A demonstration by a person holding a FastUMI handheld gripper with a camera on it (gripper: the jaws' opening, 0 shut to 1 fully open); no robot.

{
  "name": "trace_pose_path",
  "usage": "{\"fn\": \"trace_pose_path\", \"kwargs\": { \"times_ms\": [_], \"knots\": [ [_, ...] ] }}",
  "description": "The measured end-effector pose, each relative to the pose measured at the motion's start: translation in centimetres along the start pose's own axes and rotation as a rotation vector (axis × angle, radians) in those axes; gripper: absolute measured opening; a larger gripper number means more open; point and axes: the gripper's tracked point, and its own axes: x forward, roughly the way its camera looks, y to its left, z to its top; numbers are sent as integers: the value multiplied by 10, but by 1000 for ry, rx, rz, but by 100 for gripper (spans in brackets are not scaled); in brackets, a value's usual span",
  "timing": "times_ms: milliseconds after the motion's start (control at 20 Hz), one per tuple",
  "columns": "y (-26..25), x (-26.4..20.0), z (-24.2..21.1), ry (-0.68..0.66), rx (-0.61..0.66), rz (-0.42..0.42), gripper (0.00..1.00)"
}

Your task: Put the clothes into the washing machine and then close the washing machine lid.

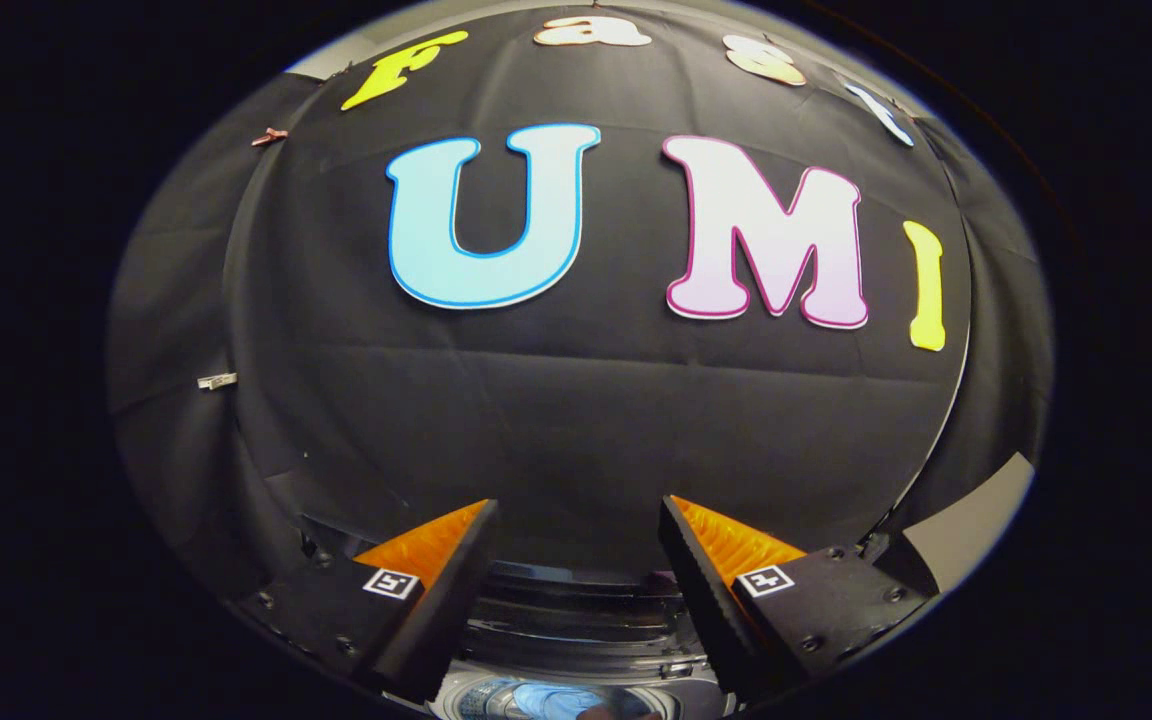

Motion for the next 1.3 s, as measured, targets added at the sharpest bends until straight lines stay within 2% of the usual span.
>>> {"fn": "trace_pose_path", "kwargs": {
  "times_ms": [250, 400, 650, 1300],
  "knots": [
    [3, 5, -12, 14, 67, 32, 98],
    [4, 3, -9, -44, 56, 56, 99],
    [5, -7, -16, -20, 43, 65, 99],
    [9, -52, -26, -63, 30, 135, 99]
  ]
}}
